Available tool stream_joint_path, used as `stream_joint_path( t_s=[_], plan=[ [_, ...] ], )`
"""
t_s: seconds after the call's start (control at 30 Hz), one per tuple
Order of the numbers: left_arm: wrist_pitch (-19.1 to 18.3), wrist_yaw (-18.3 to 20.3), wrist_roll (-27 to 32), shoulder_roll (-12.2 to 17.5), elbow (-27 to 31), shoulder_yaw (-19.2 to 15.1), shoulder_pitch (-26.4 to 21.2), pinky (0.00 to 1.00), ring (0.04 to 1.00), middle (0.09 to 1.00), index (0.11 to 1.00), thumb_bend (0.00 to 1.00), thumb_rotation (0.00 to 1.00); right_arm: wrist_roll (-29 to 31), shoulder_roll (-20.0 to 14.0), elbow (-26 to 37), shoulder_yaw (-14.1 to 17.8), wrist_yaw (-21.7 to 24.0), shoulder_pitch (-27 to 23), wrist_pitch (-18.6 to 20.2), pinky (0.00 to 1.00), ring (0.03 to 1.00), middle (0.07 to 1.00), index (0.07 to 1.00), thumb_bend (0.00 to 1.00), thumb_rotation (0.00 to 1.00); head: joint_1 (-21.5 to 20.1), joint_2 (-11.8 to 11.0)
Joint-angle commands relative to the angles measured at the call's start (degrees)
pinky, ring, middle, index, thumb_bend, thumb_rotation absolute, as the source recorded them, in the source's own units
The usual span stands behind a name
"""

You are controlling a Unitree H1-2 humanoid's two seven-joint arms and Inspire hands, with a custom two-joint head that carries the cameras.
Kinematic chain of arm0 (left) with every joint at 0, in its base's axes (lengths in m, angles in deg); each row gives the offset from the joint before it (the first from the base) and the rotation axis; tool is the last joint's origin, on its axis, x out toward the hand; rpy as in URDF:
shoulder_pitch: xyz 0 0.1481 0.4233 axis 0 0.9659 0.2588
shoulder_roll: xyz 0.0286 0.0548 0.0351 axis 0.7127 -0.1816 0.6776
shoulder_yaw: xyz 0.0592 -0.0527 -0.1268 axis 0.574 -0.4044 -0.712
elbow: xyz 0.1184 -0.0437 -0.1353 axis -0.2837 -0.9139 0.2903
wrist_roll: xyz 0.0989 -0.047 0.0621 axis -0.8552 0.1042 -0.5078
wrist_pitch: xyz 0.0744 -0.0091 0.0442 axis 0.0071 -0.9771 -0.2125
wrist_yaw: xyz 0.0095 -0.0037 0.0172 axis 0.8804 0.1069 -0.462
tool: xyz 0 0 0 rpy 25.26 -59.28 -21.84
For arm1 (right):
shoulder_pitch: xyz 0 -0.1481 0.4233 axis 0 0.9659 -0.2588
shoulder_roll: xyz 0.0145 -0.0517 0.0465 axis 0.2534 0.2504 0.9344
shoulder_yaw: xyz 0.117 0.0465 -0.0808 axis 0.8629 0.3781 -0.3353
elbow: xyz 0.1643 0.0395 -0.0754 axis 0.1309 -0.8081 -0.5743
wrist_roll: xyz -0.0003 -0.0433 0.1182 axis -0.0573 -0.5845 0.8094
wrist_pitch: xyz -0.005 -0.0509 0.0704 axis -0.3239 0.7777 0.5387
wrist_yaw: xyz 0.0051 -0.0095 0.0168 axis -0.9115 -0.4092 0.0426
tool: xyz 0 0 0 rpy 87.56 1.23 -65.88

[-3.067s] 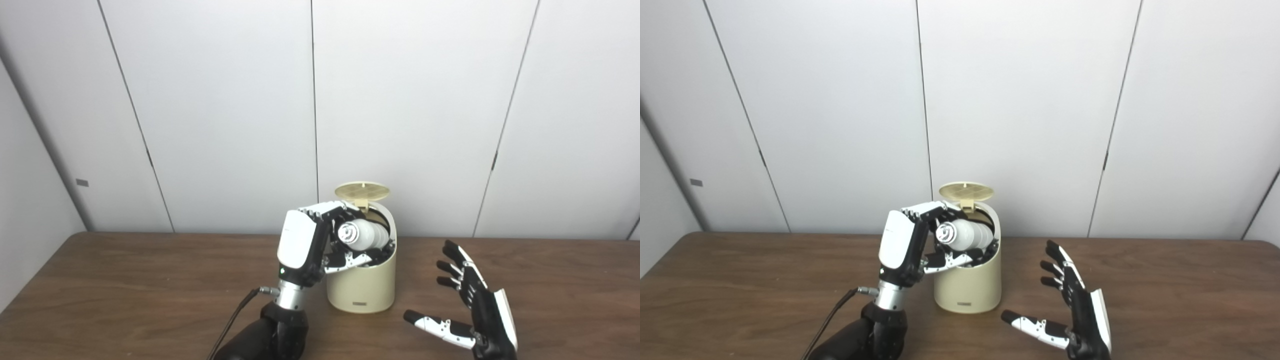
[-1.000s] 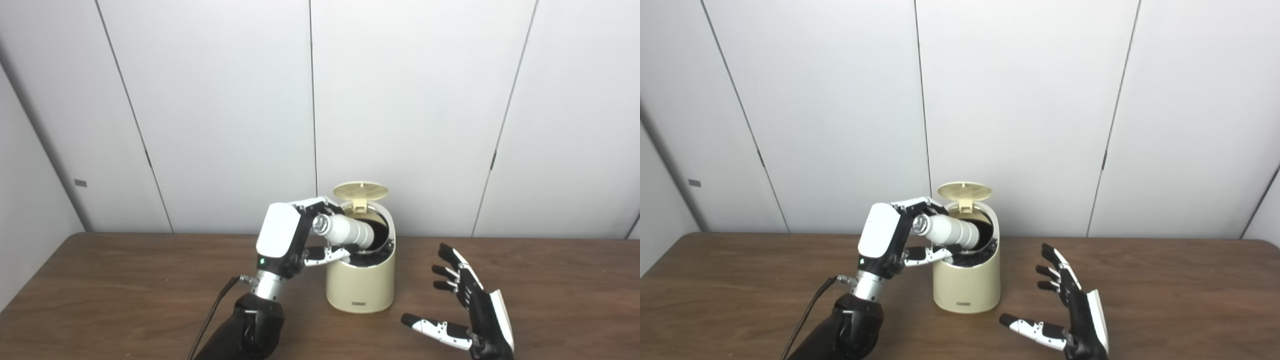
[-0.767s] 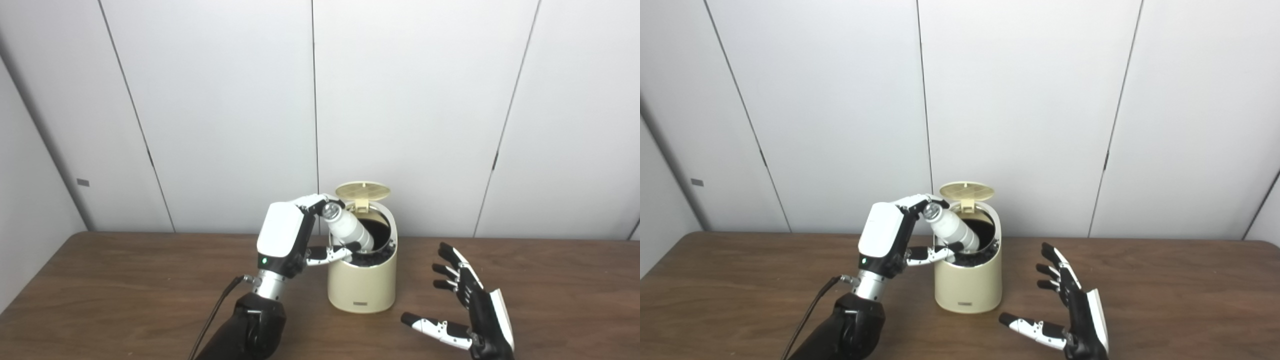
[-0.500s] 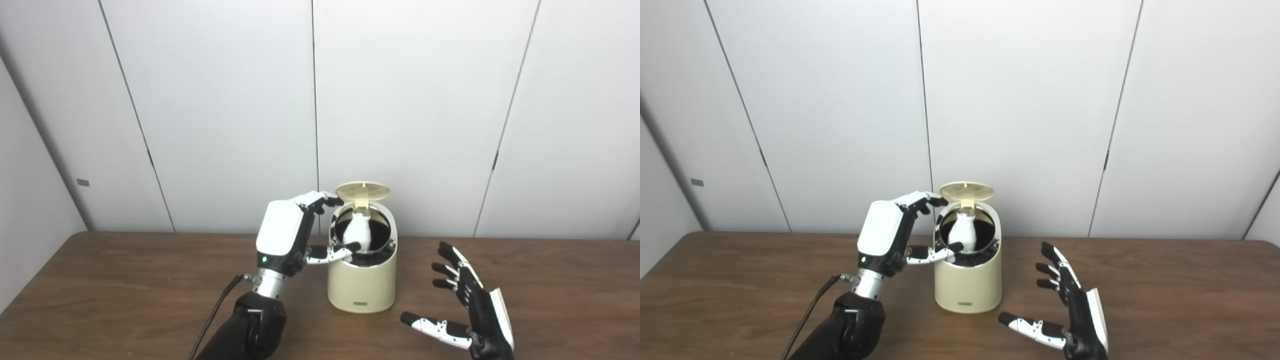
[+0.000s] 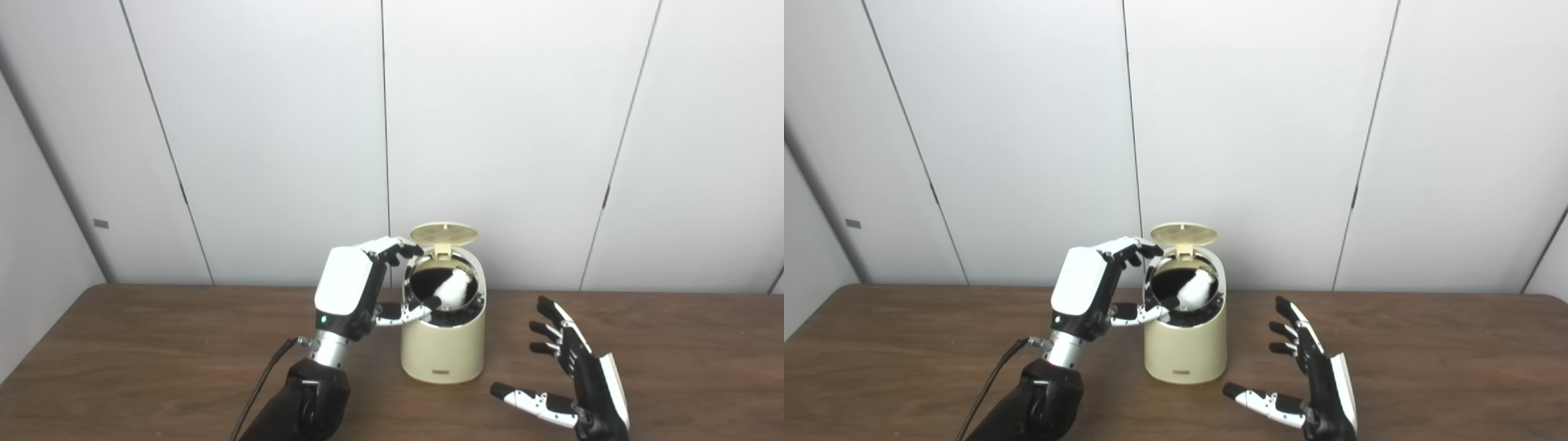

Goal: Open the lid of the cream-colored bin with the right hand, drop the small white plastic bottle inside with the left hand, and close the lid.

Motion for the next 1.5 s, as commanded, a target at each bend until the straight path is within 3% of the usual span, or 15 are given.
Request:
stream_joint_path(
  t_s=[0.0,0.17,0.27,0.37,0.4,0.47,0.5,0.53,0.6,0.77,0.93,1.17,1.33,1.47],
  plan=[
    [1.81,1.02,3.59,0.33,2.46,-1.67,0.25,0.38,0.470,0.511,0.511,0.55,0.02,0.03,0.13,1.77,-0.10,-0.15,-1.81,-2.14,0.69,0.809,0.892,0.880,0.74,0.11,0.06,0.00],
    [7.25,9.92,21.23,-2.03,8.12,-6.55,4.50,0.36,0.461,0.491,0.489,0.52,0.00,0.03,-0.14,1.50,0.23,-0.34,-1.85,-2.25,0.69,0.800,0.888,0.876,0.73,0.09,0.33,-0.04],
    [7.85,16.76,34.42,-2.86,11.66,-8.80,6.88,0.41,0.508,0.497,0.486,0.52,0.00,0.28,-0.50,1.16,0.38,-0.15,-1.85,-2.18,0.69,0.802,0.886,0.874,0.73,0.10,0.78,-0.19],
    [7.86,22.62,42.56,-2.79,13.53,-10.90,8.66,0.46,0.556,0.507,0.486,0.51,0.00,0.40,-0.95,0.60,0.46,-0.03,-1.94,-2.41,0.69,0.804,0.892,0.879,0.73,0.12,1.23,-0.31],
    [7.87,24.20,44.03,-2.63,13.70,-11.60,9.06,0.48,0.585,0.598,0.492,0.51,0.04,0.52,-1.06,0.39,0.51,-0.02,-1.99,-2.50,0.69,0.803,0.891,0.877,0.74,0.12,1.32,-0.42],
    [7.84,27.64,47.49,-2.35,13.90,-13.40,10.00,0.52,0.639,0.697,0.497,0.51,0.08,0.84,-1.21,-0.07,0.59,0.04,-2.02,-2.64,0.69,0.804,0.891,0.875,0.74,0.12,1.30,-0.59],
    [7.85,30.04,50.36,-2.35,13.99,-14.46,10.51,0.55,0.665,0.725,0.630,0.60,0.21,1.05,-1.32,-0.34,0.61,0.09,-2.04,-2.79,0.70,0.804,0.892,0.873,0.74,0.12,1.24,-0.64],
    [7.86,32.19,52.64,-2.42,14.07,-15.44,10.94,0.57,0.682,0.745,0.707,0.67,0.27,1.18,-1.45,-0.53,0.61,0.14,-2.06,-2.91,0.70,0.804,0.892,0.872,0.74,0.12,1.18,-0.64],
    [7.85,36.34,56.45,-2.49,14.04,-17.13,11.67,0.60,0.702,0.773,0.793,0.75,0.34,1.26,-1.81,-0.83,0.63,0.24,-2.08,-3.17,0.70,0.800,0.892,0.873,0.74,0.13,0.99,-0.99],
    [7.84,42.91,60.03,-1.63,14.09,-19.94,14.18,0.63,0.733,0.819,0.857,0.78,0.32,1.75,-2.46,-0.45,0.68,0.77,-3.06,-2.77,0.70,0.801,0.888,0.871,0.73,0.19,0.48,-0.97],
    [7.83,46.25,58.89,-0.91,13.57,-21.14,16.09,0.64,0.759,0.846,0.890,0.76,0.31,-0.60,-5.10,-0.73,0.10,2.08,-8.49,-1.85,0.69,0.815,0.876,0.873,0.70,0.34,-0.56,-1.40],
    [7.81,50.05,57.36,-1.13,12.80,-21.05,17.82,0.66,0.774,0.858,0.903,0.75,0.16,-5.64,-9.04,2.21,-1.51,7.39,-18.19,8.21,0.74,0.865,0.887,0.894,0.66,0.49,-1.73,-1.82],
    [7.81,51.87,57.12,-2.10,11.73,-21.41,17.94,0.66,0.760,0.857,0.918,0.77,0.13,-7.57,-11.36,2.62,-3.19,11.39,-24.12,13.25,0.73,0.869,0.911,0.903,0.66,0.61,-2.36,-2.05],
    [7.82,52.40,56.72,-2.94,10.92,-21.99,17.88,0.65,0.757,0.844,0.918,0.77,0.12,-9.83,-12.40,1.93,-5.37,14.39,-27.09,16.66,0.80,0.900,0.916,0.902,0.67,0.66,-2.83,-2.26]
  ],
)
